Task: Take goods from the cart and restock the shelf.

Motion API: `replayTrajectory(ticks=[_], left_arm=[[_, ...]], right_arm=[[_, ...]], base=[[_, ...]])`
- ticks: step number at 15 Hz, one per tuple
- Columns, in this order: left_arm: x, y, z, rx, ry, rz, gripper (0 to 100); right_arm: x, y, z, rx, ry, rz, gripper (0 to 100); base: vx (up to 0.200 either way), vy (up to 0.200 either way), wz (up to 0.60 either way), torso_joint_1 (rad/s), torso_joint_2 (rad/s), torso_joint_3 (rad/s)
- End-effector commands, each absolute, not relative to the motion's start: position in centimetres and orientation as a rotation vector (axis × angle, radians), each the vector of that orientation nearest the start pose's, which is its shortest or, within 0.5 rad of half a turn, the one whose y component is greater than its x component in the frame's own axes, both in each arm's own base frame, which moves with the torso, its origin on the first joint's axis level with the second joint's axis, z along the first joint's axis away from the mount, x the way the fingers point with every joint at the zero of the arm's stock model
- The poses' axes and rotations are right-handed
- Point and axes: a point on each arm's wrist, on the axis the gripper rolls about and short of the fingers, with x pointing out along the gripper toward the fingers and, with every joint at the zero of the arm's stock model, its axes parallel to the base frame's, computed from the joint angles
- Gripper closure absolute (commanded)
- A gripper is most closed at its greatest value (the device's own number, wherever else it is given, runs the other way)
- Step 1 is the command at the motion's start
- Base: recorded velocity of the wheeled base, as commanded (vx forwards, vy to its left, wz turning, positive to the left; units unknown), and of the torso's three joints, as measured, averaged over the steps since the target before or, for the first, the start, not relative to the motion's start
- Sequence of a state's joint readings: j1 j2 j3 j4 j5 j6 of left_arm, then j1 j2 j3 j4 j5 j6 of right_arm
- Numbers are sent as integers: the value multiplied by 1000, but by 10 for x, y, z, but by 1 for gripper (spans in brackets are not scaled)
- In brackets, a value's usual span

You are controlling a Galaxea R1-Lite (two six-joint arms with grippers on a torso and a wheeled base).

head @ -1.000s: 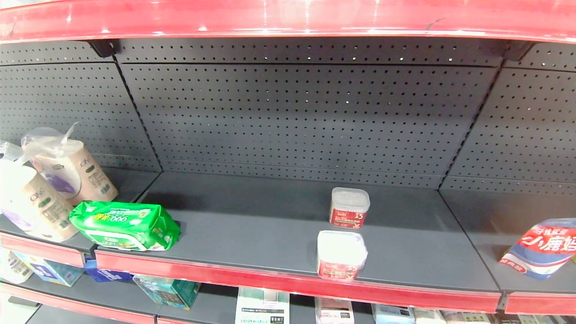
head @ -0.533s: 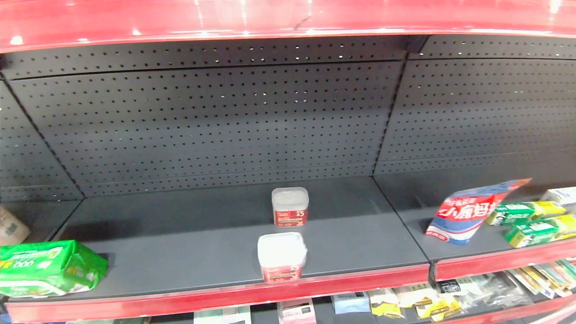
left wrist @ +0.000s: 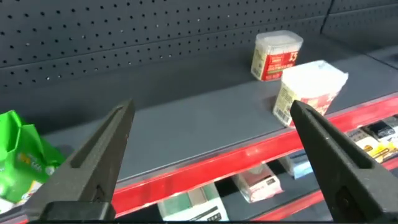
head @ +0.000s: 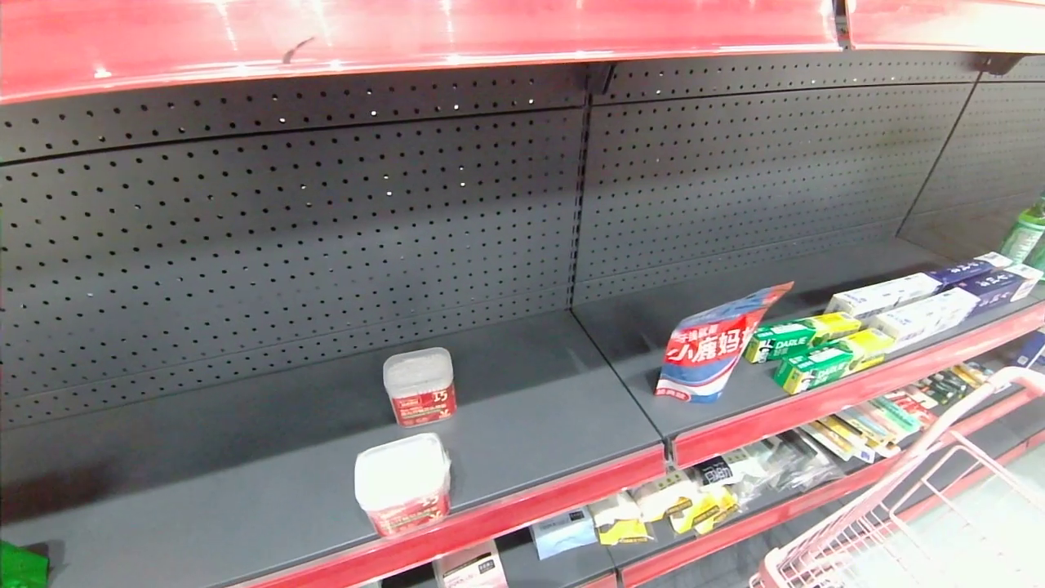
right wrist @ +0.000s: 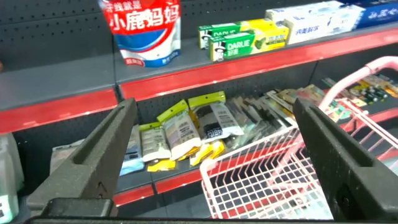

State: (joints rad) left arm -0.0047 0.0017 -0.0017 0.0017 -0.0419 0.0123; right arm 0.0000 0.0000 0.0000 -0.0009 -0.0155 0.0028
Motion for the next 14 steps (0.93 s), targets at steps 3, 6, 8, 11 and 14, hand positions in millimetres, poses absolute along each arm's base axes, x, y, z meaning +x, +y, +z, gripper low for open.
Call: replayTrajectory(ticks=[3, 6, 8, 11, 14], left_arm=[[-23, 0, 130, -37, -30, -54, 0], [50, 3, 207, -84, 265, 168, 0], [56, 4, 171, 51, 502, 164, 0], [73, 2, 150, 67, 678, 132, 0], [84, -6, 144, 47, 755, -45, 0]], right_arm=[[-23, 0, 76, 3, 0, -15, 0], [-23, 0, 76, 3, 0, -15, 0], [-23, 0, 76, 3, 0, -15, 0], [-23, 0, 76, 3, 0, -15, 0], [-23, 0, 76, 3, 0, -15, 0]], base=[[0, 0, 0, 0, 0, 0], [0, 0, 0, 0, 0, 0], [0, 0, 0, 0, 0, 0], [0, 0, 0, 0, 0, 0], [0, 0, 0, 0, 0, 0]])
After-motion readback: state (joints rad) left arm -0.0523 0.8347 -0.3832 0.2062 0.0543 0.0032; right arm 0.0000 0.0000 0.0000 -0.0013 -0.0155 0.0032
